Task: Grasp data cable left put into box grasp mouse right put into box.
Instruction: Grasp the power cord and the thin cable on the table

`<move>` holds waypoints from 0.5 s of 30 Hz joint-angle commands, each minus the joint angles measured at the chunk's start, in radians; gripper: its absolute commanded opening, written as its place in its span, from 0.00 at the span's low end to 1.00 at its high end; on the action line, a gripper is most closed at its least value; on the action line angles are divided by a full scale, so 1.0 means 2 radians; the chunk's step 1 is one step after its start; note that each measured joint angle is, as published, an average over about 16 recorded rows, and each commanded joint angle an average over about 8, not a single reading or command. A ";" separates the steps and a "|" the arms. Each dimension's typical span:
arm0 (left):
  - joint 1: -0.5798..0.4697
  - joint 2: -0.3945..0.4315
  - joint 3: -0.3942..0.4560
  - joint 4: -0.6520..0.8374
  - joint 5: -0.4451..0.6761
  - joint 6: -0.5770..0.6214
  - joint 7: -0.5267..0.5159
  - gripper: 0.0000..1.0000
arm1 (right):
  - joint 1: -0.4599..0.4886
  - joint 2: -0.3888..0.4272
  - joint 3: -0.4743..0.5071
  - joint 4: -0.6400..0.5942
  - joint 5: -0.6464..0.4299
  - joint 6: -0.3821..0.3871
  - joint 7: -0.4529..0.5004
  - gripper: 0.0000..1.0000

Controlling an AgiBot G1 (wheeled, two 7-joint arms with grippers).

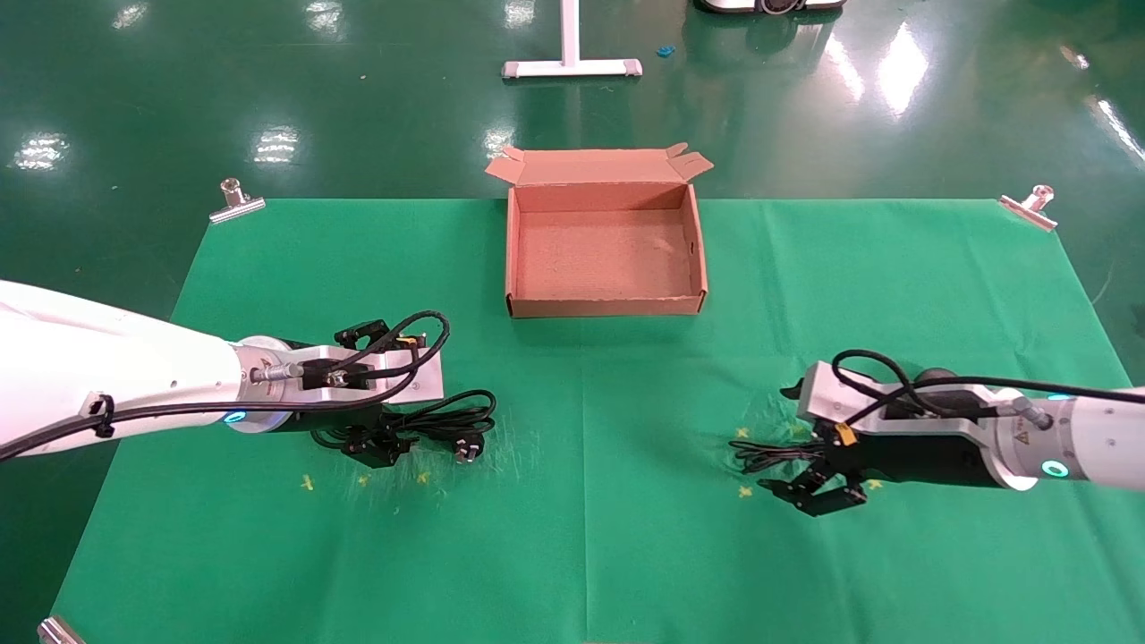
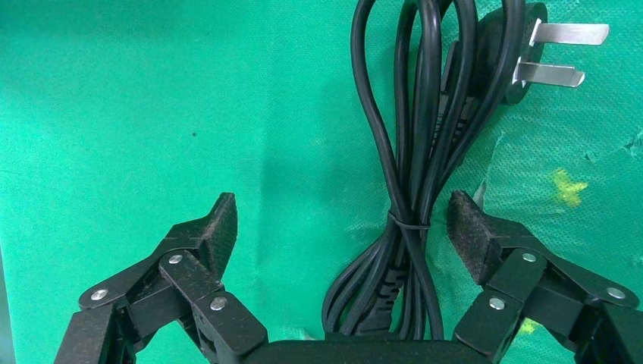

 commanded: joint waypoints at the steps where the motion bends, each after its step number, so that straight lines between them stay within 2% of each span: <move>1: 0.000 0.000 0.000 0.000 0.000 0.000 0.000 0.00 | 0.000 0.000 0.000 0.000 0.000 0.000 0.000 0.00; 15: 0.000 0.000 0.000 0.000 -0.001 0.000 0.000 0.00 | -0.004 0.004 0.002 0.007 0.004 -0.001 0.002 0.00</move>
